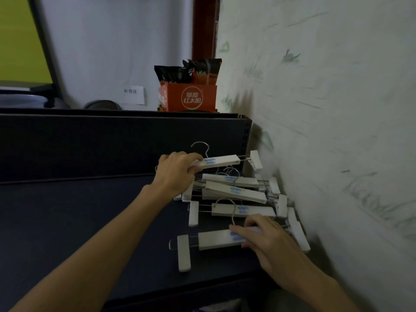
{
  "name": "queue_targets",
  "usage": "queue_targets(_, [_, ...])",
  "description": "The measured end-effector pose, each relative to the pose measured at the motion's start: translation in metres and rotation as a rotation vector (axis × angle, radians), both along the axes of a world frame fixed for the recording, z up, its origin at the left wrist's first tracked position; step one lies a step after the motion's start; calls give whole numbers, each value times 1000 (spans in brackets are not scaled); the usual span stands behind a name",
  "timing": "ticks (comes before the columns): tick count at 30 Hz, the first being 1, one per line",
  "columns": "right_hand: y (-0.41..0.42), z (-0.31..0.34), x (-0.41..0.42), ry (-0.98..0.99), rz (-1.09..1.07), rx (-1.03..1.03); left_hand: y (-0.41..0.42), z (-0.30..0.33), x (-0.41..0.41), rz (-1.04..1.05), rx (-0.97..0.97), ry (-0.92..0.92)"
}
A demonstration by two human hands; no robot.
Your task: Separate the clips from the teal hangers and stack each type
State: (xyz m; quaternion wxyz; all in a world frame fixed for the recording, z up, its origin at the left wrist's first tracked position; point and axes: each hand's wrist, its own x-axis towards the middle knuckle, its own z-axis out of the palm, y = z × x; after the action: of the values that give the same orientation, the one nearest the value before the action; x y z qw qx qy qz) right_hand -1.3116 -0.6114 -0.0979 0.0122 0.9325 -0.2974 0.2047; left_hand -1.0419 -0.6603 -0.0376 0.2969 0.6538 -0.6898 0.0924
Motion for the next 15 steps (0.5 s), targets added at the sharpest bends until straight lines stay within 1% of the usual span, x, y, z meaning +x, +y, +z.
queue_targets(7, [21,8,16,-52,65,9,37,-7,18,13,4,34])
queue_targets(10, [31,13,39,-54,100,-10,64,-8,46,55,1,53])
queue_targets(15, [57,12,98,-50,165,9,124,-5,113,188,1,82])
